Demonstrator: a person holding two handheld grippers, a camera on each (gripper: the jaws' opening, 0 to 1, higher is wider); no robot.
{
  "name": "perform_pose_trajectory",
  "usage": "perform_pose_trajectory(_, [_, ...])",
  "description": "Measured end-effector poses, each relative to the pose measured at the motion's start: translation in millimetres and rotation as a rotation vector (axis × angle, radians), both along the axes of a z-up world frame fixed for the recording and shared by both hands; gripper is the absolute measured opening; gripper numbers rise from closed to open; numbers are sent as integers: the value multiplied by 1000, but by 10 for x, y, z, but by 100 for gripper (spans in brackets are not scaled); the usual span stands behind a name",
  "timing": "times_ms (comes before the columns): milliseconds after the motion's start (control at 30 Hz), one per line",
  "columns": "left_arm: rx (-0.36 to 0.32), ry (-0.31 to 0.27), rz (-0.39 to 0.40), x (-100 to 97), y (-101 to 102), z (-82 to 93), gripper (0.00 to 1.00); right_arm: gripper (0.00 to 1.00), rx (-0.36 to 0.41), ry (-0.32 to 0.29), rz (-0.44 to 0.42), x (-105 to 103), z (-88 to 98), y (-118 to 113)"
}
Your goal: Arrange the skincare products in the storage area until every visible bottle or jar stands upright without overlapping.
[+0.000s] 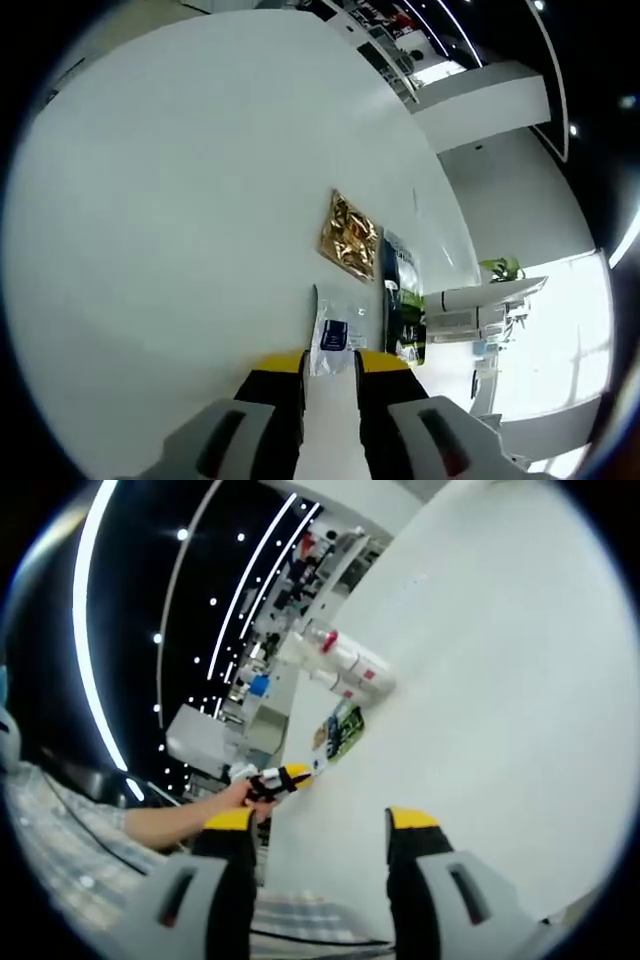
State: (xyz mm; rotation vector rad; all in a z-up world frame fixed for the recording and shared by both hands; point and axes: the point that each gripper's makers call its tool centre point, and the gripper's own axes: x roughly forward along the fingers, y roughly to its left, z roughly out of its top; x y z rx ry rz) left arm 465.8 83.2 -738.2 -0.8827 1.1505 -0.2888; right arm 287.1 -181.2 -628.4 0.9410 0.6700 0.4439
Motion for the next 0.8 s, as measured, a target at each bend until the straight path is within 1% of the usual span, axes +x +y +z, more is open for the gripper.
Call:
perform_pose_trajectory(200, [40, -21, -21, -49, 10, 5, 25, 50, 6, -16, -4, -30, 42, -6])
perform_pose_trajectory(367, [85, -94, -89, -106, -25, 61, 36, 50, 20, -19, 0, -80, 64, 7])
perform_pose_trajectory(433, [108, -130, -113, -151, -35, 91, 38, 50, 32, -28, 4, -94, 102, 24])
perform_pose_trajectory(533, [116, -155, -116, -235, -42, 130, 39, 50, 29, -36, 27, -103, 130, 64])
perform_pose_trajectory(600, [136, -216, -111, -253, -32, 185, 40, 50, 25, -42, 45, -97, 139, 95])
perform_pose_trajectory(633, [153, -261, -85, -252, -21, 250, 40, 50, 21, -44, 58, -93, 136, 115])
perform_pose_trajectory(667, [155, -306, -61, -250, -33, 322, 40, 50, 16, -49, 66, -85, 129, 124])
perform_pose_trajectory(700, [137, -338, -46, -263, -69, 398, 40, 50, 13, -51, 73, -77, 126, 137])
perform_pose_trajectory(733, [117, -365, -26, -317, -112, 492, 40, 50, 12, -52, 85, -68, 126, 168])
perform_pose_trajectory(767, [112, -388, -20, -350, -134, 550, 40, 50, 15, -53, 93, -60, 129, 192])
perform_pose_trajectory(800, [111, -425, -21, -404, -165, 627, 40, 50, 18, -58, 109, -47, 140, 231])
